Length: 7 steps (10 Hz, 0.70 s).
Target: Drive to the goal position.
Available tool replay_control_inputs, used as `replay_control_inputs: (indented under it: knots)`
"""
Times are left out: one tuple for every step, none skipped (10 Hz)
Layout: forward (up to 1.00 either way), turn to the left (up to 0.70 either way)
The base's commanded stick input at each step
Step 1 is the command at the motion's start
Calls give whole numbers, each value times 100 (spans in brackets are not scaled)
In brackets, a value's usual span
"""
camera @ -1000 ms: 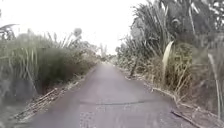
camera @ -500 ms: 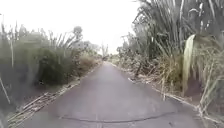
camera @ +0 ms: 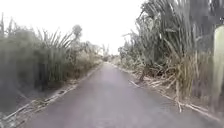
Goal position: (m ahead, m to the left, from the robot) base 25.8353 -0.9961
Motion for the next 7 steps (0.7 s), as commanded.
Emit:
replay_control_inputs:
  knots:
    - [85,0]
    - [85,0]
    - [85,0]
    - [85,0]
    - [85,0]
    - [85,0]
    - [85,0]
